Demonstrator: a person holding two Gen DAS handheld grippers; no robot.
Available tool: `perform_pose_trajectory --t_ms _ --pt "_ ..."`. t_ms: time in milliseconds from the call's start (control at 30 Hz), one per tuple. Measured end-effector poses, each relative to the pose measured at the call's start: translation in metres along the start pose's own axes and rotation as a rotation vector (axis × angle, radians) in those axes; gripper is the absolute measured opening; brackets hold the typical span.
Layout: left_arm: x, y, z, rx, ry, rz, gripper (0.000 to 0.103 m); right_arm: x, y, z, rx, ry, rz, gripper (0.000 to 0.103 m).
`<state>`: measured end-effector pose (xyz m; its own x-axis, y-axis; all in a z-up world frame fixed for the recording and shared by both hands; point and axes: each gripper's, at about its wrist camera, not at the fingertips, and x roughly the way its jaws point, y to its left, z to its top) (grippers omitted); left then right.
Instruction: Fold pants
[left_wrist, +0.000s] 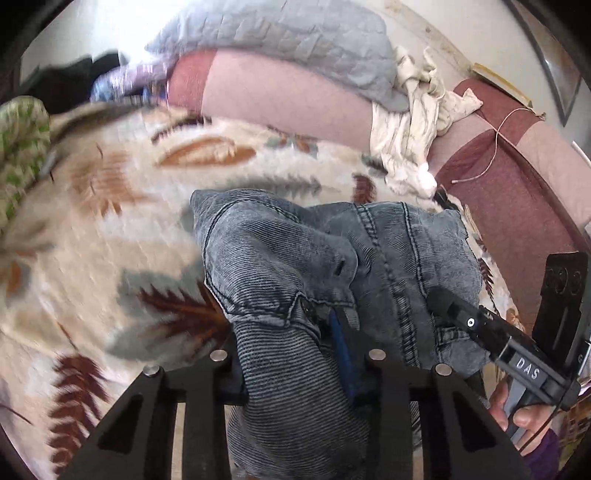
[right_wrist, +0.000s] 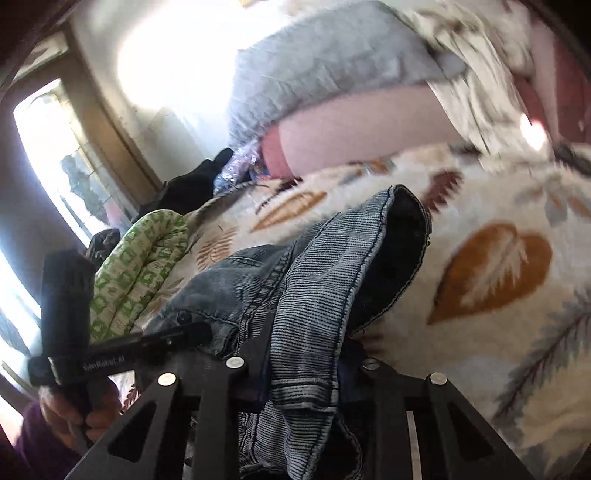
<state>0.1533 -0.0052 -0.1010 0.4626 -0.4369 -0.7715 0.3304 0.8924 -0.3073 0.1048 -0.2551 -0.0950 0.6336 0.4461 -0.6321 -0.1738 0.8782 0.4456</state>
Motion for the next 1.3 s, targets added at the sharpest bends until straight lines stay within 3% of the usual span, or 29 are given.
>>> perform_pose_trajectory --t_ms 133,200,267,367,400,433,467,600,667,733,800,867,1000,1133,1300 --pt "-0.03 0.001 0.016 0.025 -0.092 0.023 0.037 -0.005 0.02 0.015 -0.047 -0.071 0.032 0.028" --pt "-0.031 0.006 0.019 0.022 -0.099 0.037 0.037 -0.005 0.022 0.02 -0.043 -0.096 0.043 0.027" --pt "-0.025 0.011 0.016 0.017 -0.085 0.055 0.037 0.001 0.02 0.02 -0.021 -0.084 0.055 0.027" --pt "0.003 0.016 0.004 0.037 -0.012 0.144 0.037 0.018 0.013 0.012 0.009 -0.016 0.029 0.027" --pt "0.016 0.019 -0.003 0.036 0.026 0.183 0.041 0.024 0.011 0.008 0.012 0.011 0.012 0.025" --pt "0.024 0.023 -0.009 0.031 0.034 0.238 0.053 0.027 0.01 0.005 0.016 0.03 0.007 0.025" --pt "0.026 0.025 -0.012 0.028 0.026 0.265 0.055 0.032 0.008 0.002 0.022 0.057 -0.009 0.026" --pt "0.011 0.029 -0.018 0.008 0.007 0.292 0.066 0.032 0.003 -0.007 0.008 0.114 -0.087 0.03" --pt "-0.009 0.024 -0.02 0.029 -0.057 0.344 0.069 0.018 0.005 -0.007 0.003 0.078 -0.088 0.034" --pt "-0.041 0.012 -0.027 0.057 -0.156 0.406 0.086 -0.01 0.01 -0.006 0.007 0.003 -0.08 0.046" --pt "-0.063 0.002 -0.033 0.079 -0.236 0.428 0.088 -0.04 0.021 -0.007 -0.012 -0.106 -0.118 0.073" --pt "-0.086 -0.008 -0.038 0.108 -0.298 0.452 0.089 -0.066 0.038 -0.01 -0.055 -0.195 -0.161 0.075" --pt "-0.115 -0.025 -0.042 0.12 -0.329 0.503 0.09 -0.097 0.072 -0.025 -0.097 -0.264 -0.194 0.082" --pt "-0.135 -0.037 -0.045 0.112 -0.321 0.51 0.09 -0.101 0.101 -0.039 -0.17 -0.237 -0.315 0.084" --pt "-0.164 -0.047 -0.054 0.093 -0.365 0.5 0.09 -0.112 0.117 -0.046 -0.205 -0.244 -0.33 0.084"
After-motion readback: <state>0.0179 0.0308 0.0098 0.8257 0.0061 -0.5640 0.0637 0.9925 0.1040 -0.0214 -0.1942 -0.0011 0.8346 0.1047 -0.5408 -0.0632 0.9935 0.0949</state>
